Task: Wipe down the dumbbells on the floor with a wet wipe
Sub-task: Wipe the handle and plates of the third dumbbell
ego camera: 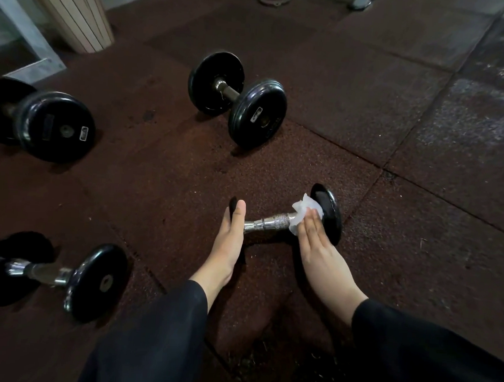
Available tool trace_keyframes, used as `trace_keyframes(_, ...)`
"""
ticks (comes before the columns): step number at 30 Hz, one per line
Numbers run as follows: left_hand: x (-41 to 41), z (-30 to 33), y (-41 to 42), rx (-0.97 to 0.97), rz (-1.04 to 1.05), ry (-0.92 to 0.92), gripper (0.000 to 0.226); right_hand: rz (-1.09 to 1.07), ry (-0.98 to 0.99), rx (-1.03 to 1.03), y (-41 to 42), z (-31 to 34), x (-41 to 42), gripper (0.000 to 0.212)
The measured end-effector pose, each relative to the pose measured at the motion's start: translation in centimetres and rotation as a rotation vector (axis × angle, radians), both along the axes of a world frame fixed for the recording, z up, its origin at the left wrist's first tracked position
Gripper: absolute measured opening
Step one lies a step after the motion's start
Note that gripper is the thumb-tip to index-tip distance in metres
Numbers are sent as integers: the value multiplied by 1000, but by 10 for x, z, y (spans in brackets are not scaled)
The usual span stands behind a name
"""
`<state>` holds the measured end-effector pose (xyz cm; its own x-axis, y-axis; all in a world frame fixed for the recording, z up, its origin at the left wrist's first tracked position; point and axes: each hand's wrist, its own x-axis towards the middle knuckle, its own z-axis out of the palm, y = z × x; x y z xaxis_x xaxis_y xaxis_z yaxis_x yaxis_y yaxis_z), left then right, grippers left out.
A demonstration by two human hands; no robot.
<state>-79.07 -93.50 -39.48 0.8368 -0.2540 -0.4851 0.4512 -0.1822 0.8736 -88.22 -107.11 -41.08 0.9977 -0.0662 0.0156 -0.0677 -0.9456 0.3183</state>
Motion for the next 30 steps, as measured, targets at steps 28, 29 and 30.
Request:
trace_keyframes(28, 2, -1, -1, 6, 7, 6, 68, -76, -19, -29, 5, 20, 42, 58)
trace_keyframes(29, 2, -2, 0, 5, 7, 12, 69, -127, 12, 13, 8, 20, 39, 57)
trace_keyframes(30, 1, -2, 0, 6, 7, 16, 70, -164, 26, 24, 10, 18, 34, 55)
